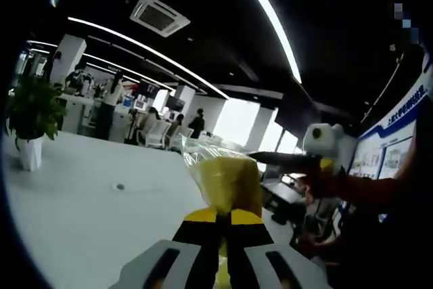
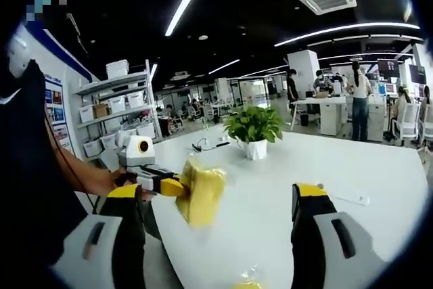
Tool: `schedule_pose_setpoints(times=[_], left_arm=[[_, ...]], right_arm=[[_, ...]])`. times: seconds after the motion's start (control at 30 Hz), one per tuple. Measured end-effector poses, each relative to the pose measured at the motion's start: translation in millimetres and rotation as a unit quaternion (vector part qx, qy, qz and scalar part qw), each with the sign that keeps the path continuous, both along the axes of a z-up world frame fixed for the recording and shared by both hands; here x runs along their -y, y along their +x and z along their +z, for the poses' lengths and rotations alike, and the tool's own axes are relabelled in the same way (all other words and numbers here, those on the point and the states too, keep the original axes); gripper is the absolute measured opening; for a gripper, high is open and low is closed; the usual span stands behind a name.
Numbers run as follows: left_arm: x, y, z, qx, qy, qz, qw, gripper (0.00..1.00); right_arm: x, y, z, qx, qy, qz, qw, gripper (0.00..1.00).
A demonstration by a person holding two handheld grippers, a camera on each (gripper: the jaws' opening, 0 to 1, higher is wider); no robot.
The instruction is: Compare the silicone blocks by pressing each to a similar depth, holding the contact briefly, and releasing to observe deformation and rebound differences across the visible hardness samples.
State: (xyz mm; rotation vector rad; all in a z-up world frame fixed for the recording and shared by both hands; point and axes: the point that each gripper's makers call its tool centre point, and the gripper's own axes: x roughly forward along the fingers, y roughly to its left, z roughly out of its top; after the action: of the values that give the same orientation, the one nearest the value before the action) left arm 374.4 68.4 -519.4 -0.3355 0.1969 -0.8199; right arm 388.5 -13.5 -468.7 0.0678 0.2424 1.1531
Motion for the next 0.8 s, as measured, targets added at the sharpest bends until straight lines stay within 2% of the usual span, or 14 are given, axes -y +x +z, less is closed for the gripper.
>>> schedule_pose_setpoints(times=[0.13,0.2,0.6,0.8], left_arm=[[3.0,-4.7,5.5,0.008,-0.001,-0.002,1.0000,0.00],[4.1,-7.2,7.8,0.010,-0.004,-0.003,0.9999,0.00],[10.2,-17.4,15.8,0.015,-0.010,-0.013,0.9998,0.00],[16.6,-19.0,15.5,0.018,-0.004,-0.019,0.9996,0.01]], right_arm=[[-10.3,-1.5,-0.3,0.006,-0.001,0.012,0.9999,0.75],[-15.8,-2.0,-0.5,-0.004,0.010,0.018,0.9998,0.73],[-34.5,-11.4,-4.3,-0.016,0.017,0.049,0.9985,0.51],[-45.0,-14.6,-8.9,-0.021,0.013,0.062,0.9978,0.47]])
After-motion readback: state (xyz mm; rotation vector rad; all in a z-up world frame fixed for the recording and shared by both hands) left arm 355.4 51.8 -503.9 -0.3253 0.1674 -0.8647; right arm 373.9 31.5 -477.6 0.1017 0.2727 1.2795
